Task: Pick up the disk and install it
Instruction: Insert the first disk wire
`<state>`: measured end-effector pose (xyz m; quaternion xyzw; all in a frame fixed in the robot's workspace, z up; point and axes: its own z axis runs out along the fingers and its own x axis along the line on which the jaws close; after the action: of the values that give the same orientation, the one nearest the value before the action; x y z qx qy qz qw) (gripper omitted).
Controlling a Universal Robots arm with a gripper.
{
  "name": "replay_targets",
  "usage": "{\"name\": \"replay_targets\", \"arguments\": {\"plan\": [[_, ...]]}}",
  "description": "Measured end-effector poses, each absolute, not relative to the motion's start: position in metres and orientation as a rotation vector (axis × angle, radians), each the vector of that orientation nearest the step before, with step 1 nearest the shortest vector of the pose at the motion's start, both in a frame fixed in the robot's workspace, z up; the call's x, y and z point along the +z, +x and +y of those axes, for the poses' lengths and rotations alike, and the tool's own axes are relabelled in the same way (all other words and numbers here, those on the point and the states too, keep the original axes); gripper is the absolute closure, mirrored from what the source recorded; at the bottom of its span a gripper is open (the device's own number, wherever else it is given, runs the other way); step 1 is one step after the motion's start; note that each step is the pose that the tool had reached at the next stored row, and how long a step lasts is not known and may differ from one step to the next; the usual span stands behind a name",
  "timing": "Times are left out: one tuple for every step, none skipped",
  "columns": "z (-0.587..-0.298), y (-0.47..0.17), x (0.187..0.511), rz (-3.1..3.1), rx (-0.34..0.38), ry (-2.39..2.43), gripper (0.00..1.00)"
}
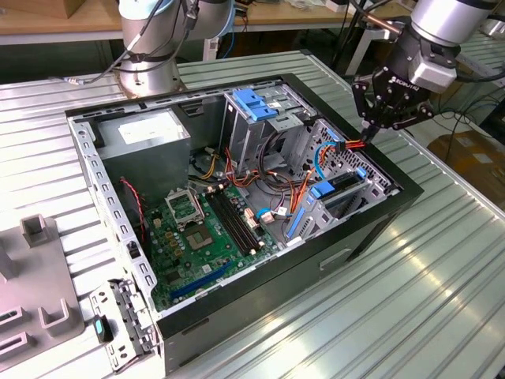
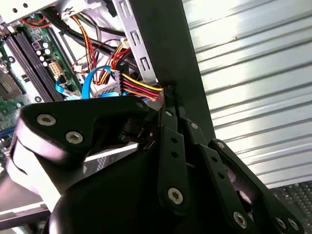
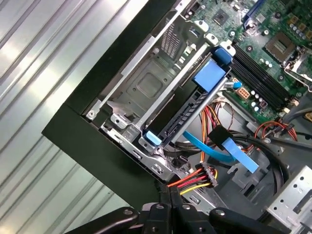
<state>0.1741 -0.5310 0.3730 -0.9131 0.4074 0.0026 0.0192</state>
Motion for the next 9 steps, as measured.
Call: {"name": "replay_targets", "arguments": {"plan": [[-0.5310, 0.1743, 0.3730, 1.239, 0.009, -2.845, 0.83], [-0.5310, 0.1745, 0.3730, 1.222, 0.009, -2.853, 0.83], [-0.5310, 0.1747, 0.3730, 1.198, 0.009, -2.863, 0.83], [-0.5310, 0.1748, 0.3730, 1.177, 0.010, -2.872, 0.83], [-0.5310, 0.1750, 0.3730, 1.147, 0.010, -2.884, 0.82], [-0.5310, 0.1751, 0.3730, 1.132, 0.011, -2.890, 0.82], [-0.5310, 0.1752, 0.3730, 1.108, 0.011, -2.900, 0.75], [-0.5311, 0.1752, 0.3730, 1.080, 0.010, -2.912, 0.75], [-0.5310, 0.1752, 0.3730, 1.058, 0.010, -2.920, 0.75]]}}
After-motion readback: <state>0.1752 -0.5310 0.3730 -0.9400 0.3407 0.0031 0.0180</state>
